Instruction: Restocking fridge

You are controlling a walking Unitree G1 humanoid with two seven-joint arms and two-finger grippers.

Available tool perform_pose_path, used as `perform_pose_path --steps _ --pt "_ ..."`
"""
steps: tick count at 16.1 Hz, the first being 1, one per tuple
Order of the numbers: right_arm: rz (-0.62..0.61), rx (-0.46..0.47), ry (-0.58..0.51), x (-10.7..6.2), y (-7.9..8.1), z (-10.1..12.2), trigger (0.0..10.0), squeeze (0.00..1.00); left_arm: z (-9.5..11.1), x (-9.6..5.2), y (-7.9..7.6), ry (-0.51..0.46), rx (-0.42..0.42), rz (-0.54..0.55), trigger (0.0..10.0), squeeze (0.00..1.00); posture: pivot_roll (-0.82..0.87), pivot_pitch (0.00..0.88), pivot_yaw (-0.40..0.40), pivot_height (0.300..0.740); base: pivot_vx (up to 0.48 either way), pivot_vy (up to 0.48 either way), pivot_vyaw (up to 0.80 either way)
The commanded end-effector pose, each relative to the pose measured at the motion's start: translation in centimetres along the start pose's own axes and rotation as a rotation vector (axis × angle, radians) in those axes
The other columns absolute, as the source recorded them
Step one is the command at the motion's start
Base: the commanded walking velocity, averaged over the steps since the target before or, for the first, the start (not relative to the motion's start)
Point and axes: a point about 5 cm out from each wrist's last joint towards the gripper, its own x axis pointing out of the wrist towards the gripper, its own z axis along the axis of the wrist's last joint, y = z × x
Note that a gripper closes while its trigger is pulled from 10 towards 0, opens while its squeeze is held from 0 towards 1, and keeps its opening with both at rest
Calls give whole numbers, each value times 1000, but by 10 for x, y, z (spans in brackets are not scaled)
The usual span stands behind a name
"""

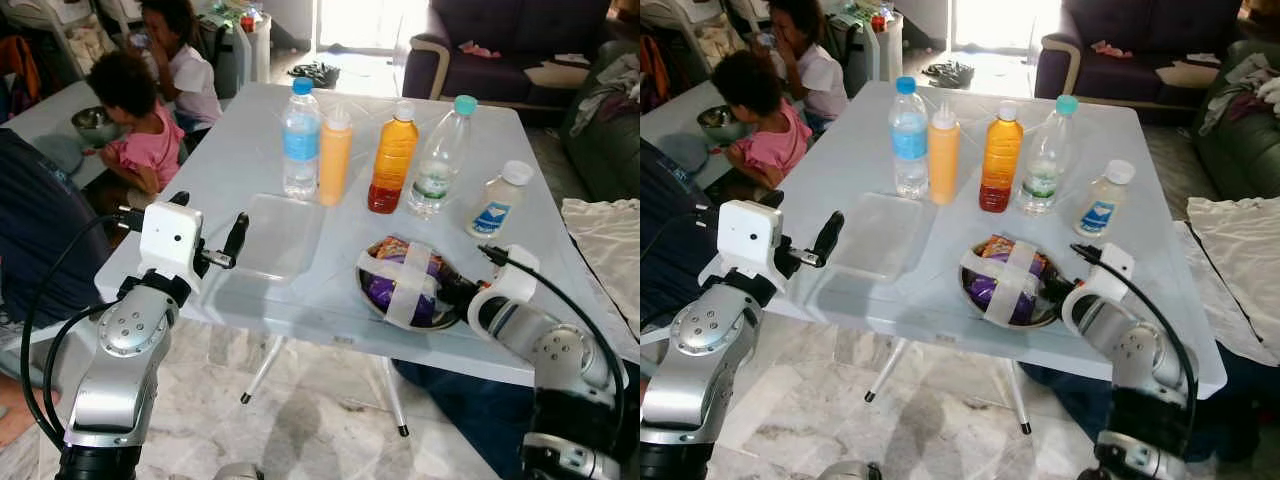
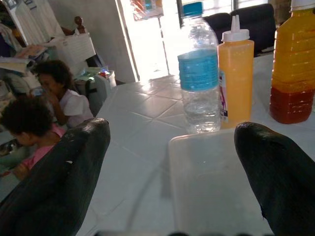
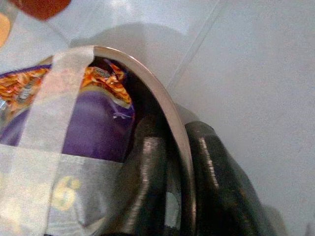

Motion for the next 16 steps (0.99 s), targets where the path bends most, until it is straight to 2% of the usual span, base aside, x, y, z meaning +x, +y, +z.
perform_pose_path --steps 1,2,3,4,8,9,10,11,12,13,14,16 --pt "-65 12 16 2 -12 -1 5294 0 0 2 0 0 7 4 10000 0 51 29 -10 740 0 0 0" --pt "-52 7 14 2 -10 1 10000 0 0 2 0 0 7 4 10000 0 52 28 -11 740 0 0 0" --pt "-36 5 19 3 -8 1 10000 0 0 2 0 -1 6 5 10000 0 54 29 -13 740 0 0 0" --pt "-21 3 26 3 -7 0 10000 1000 0 2 0 -1 7 5 10000 0 55 29 -13 740 0 0 0" --pt "45 -20 85 7 -2 -7 10000 1000 0 1 1 -1 9 8 10000 0 57 31 -15 740 0 0 0" --pt "53 -25 96 7 -2 -8 10000 573 0 1 1 -1 9 8 10000 0 56 31 -15 740 0 0 0" --pt "80 -28 119 7 0 -11 10000 333 0 1 1 -1 10 8 10000 0 57 31 -16 740 0 0 0" --pt "105 -22 146 7 1 -15 10000 0 0 1 1 -1 11 8 10000 0 57 30 -16 740 0 0 0" --pt "137 -22 199 7 3 -24 1059 0 0 1 1 -1 11 7 10000 0 61 30 -17 740 0 0 0" --pt "155 -29 237 6 4 -30 0 0 0 1 1 0 11 7 10000 0 63 29 -16 740 0 0 0" --pt "147 -79 271 4 1 -37 0 0 0 2 1 0 13 7 10000 0 66 26 -17 740 0 0 0" --pt "124 -99 284 5 -6 -39 0 0 0 2 1 1 14 8 10000 0 66 25 -19 740 0 0 0"
